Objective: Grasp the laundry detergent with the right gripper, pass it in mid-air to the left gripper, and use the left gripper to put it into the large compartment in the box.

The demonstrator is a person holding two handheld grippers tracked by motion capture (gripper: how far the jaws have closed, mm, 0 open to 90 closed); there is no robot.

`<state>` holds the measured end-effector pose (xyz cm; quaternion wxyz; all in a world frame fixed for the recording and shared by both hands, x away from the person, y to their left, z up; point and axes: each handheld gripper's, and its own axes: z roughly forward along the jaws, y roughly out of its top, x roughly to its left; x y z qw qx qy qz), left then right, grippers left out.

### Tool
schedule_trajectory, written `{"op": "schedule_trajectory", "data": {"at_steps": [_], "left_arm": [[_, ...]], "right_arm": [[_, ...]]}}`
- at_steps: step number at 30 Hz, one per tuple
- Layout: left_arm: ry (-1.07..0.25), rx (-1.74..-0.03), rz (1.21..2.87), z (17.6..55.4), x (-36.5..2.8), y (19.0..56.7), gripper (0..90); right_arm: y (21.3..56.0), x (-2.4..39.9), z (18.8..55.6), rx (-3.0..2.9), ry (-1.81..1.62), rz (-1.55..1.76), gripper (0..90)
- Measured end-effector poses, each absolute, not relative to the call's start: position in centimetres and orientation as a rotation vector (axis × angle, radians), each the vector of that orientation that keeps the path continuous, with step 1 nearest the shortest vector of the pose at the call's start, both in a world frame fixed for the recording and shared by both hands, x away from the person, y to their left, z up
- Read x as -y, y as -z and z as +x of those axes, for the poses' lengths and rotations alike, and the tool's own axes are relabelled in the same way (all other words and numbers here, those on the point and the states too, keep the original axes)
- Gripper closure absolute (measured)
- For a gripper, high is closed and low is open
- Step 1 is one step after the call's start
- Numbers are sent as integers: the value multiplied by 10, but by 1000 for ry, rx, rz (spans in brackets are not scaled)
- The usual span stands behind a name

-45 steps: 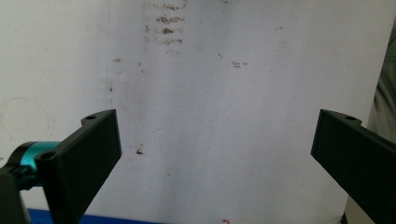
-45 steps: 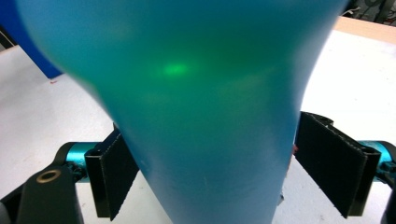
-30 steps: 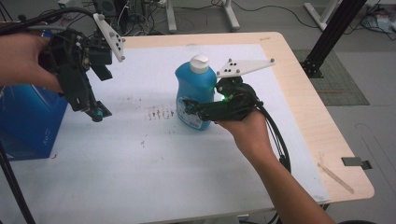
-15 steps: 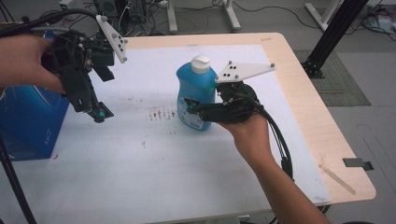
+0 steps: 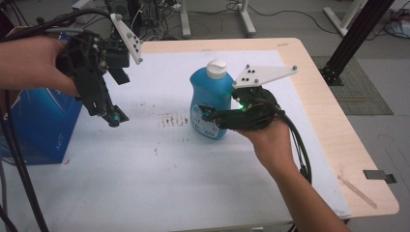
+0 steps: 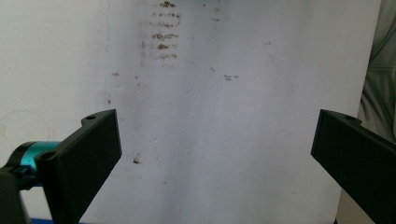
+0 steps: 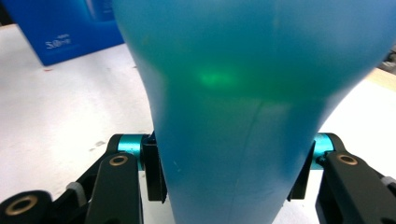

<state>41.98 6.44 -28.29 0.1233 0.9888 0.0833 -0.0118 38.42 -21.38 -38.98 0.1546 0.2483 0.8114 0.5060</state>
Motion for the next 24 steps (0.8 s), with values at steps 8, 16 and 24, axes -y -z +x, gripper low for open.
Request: {"op": "schedule_trajectory", "data": {"at_steps": [8,16,24], "left_arm": [[40,-209,2858,415,-58,266,16],[50,-155,2858,407,-45,249,16],[51,-95,2867,399,-32,237,17]], "right_arm": [[365,209,379,-2458,-1476,530,461],[353,198,375,-2585,-1554,336,461],[347,186,375,-2637,-1580,245,461]]}}
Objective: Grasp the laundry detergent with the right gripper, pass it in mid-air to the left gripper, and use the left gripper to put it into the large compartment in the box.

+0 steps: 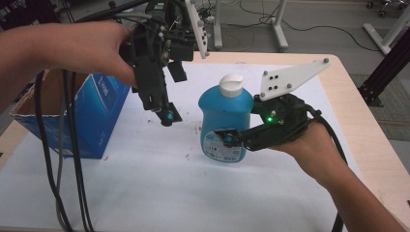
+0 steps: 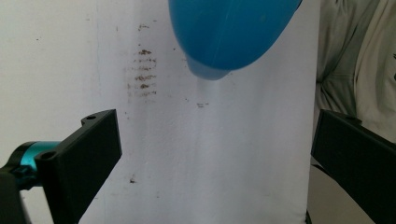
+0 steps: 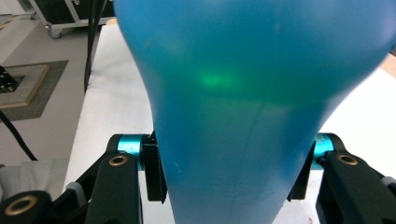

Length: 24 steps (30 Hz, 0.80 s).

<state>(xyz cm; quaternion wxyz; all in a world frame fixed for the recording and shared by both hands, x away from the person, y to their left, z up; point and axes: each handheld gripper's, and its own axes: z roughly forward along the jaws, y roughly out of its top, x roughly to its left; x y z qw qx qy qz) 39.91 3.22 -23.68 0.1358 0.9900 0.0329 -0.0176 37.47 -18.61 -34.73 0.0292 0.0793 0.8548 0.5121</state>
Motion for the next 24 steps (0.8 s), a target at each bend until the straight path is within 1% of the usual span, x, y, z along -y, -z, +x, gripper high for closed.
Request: {"op": "schedule_trajectory", "data": {"at_steps": [8,24], "left_arm": [[62,-77,2867,397,-26,230,17],[62,-39,2879,396,-10,223,16]], "right_arm": [[338,177,378,-2661,-1586,188,461],[331,152,381,-2721,-1558,126,460]]}}
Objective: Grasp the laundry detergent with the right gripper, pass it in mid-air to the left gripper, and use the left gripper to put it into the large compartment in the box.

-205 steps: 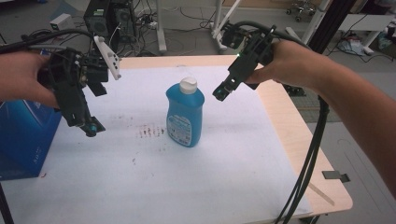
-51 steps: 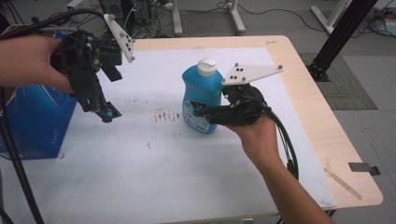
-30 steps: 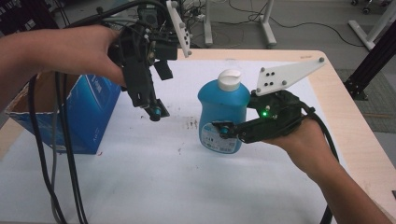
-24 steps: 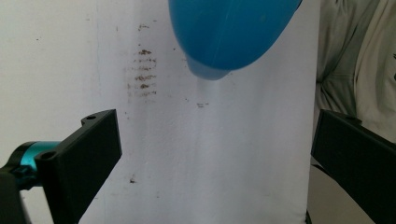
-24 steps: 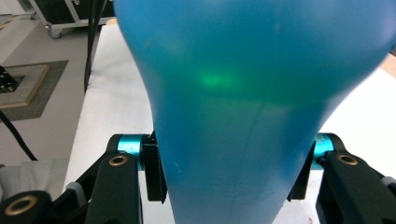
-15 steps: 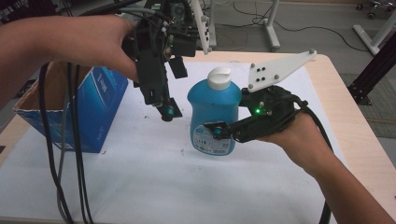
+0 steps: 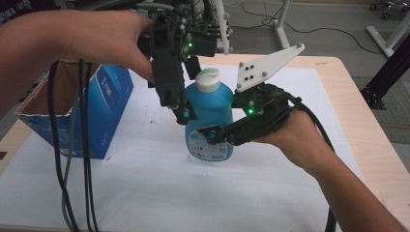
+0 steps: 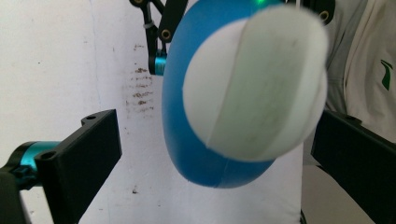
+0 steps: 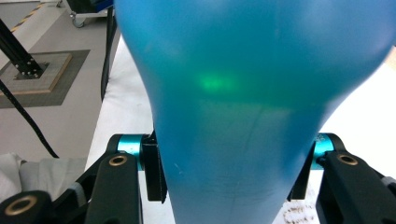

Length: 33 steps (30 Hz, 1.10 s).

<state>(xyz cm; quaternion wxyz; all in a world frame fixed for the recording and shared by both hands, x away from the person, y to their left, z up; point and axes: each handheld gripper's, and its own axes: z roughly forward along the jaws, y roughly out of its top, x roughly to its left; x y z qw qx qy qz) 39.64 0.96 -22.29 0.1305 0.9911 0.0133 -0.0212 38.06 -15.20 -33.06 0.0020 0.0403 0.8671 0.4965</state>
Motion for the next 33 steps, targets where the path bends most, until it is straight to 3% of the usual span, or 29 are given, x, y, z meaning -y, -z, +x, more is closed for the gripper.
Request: {"op": "schedule_trajectory", "data": {"at_steps": [21,31,33], "left_arm": [[60,-35,2901,400,-7,226,17],[92,-42,2902,402,-5,228,57],[99,-30,2899,402,-5,228,115]], "right_arm": [[330,136,384,-2753,-1540,101,460],[330,135,384,-2758,-1538,118,460],[329,135,384,-2755,-1540,120,460]]}}
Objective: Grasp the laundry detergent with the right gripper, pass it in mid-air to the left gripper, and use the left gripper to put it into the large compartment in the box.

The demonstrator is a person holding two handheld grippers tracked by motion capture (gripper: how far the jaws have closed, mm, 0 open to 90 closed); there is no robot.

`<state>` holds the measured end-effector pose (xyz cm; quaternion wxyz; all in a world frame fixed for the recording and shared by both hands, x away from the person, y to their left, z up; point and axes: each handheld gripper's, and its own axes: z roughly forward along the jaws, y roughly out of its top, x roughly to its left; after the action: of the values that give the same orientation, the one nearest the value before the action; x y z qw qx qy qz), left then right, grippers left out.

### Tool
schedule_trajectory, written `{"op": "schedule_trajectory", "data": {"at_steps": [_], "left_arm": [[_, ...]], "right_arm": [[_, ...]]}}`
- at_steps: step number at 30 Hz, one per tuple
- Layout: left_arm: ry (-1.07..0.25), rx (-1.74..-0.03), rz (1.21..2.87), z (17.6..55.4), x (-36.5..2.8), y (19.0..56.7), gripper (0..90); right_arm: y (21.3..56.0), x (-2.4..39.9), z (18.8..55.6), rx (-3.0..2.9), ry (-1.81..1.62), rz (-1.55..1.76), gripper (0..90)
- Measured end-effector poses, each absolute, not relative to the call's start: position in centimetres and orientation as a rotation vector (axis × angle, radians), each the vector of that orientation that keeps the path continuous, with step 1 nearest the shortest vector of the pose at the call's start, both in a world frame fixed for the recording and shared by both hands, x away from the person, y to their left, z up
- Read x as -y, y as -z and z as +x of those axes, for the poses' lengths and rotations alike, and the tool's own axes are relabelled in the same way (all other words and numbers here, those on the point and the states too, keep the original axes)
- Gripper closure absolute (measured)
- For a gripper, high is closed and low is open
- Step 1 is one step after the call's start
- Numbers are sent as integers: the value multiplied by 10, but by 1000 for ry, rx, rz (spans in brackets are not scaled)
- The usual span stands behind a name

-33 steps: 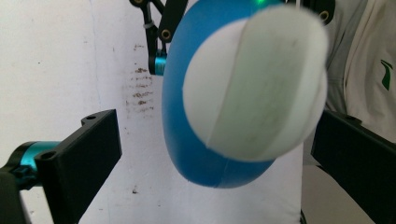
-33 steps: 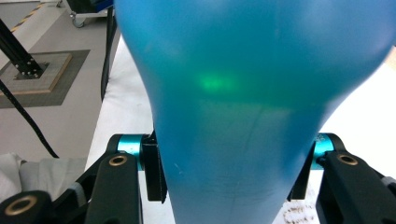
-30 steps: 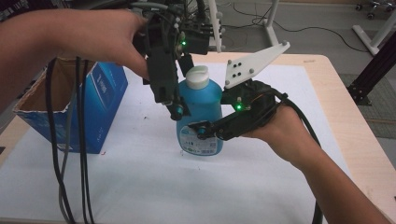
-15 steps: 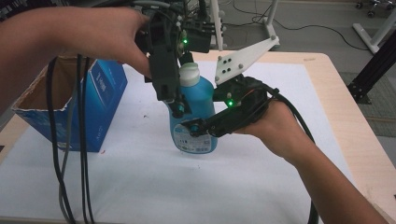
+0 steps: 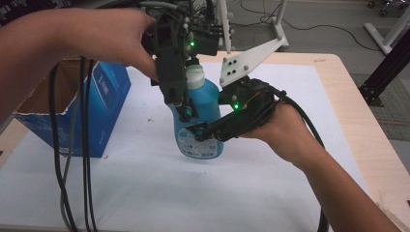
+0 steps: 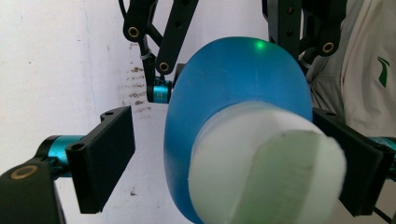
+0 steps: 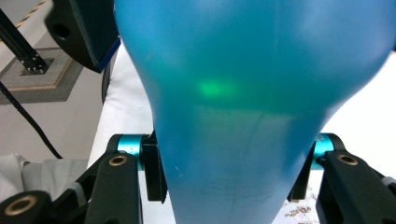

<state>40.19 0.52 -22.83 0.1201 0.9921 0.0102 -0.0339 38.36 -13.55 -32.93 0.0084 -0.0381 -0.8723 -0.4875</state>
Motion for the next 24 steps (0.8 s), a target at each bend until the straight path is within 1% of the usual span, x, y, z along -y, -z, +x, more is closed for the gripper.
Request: {"op": "schedule_trajectory", "data": {"at_steps": [4,5,7,9,12,15,17,24], "left_arm": [[99,-19,2904,402,-5,229,120],[103,-8,2905,402,-5,229,142],[101,1,2903,402,-5,228,151],[106,9,2897,401,-5,228,189],[115,16,2906,400,-4,229,192],[111,25,2903,401,-4,229,226],[115,33,2892,401,-5,228,274],[127,43,2895,401,-5,228,299]], "right_arm": [[329,135,384,2724,1524,-115,460],[330,135,384,2725,1524,-115,460],[330,135,384,2727,1524,-111,460],[330,135,384,2727,1523,-113,460],[330,135,384,2723,1527,-116,460],[330,134,383,2722,1523,-120,460],[330,134,383,2720,1516,-118,460],[329,134,383,2717,1518,-121,460]]}}
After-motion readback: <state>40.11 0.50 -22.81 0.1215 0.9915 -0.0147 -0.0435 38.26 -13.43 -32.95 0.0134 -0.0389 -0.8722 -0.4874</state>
